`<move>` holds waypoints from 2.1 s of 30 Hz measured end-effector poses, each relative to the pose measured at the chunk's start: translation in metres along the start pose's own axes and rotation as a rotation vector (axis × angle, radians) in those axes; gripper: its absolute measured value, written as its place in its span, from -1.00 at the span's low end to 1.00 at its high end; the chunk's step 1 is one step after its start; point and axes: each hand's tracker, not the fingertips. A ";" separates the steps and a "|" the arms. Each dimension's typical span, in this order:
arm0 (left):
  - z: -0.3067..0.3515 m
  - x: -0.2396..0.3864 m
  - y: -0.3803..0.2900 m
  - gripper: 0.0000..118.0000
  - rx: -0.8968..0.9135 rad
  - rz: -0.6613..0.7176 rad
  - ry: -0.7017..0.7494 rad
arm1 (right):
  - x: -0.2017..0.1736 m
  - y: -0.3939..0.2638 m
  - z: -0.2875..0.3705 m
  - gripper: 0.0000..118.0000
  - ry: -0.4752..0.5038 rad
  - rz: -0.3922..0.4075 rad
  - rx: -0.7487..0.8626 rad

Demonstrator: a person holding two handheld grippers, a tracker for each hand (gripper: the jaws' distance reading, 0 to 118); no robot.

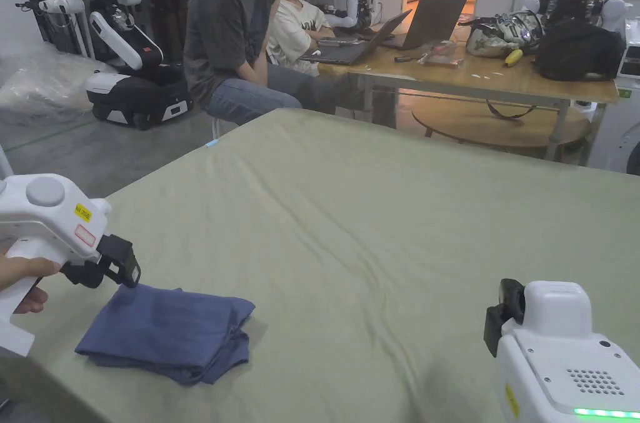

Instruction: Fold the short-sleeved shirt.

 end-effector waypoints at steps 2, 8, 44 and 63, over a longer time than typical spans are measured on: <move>0.005 0.008 -0.001 -0.01 0.010 -0.015 -0.023 | 0.003 0.000 0.001 -1.00 -0.001 -0.004 0.000; -0.007 0.089 -0.042 -0.01 0.106 -0.222 -0.077 | 0.017 -0.001 0.006 -1.00 -0.024 -0.019 -0.005; -0.015 0.422 -0.201 -1.00 0.955 -0.323 -0.310 | 0.170 -0.011 0.107 -1.00 -0.377 -0.095 0.057; -0.005 0.431 -0.205 -1.00 0.992 -0.292 -0.327 | 0.170 -0.013 0.095 -1.00 -0.358 -0.118 0.059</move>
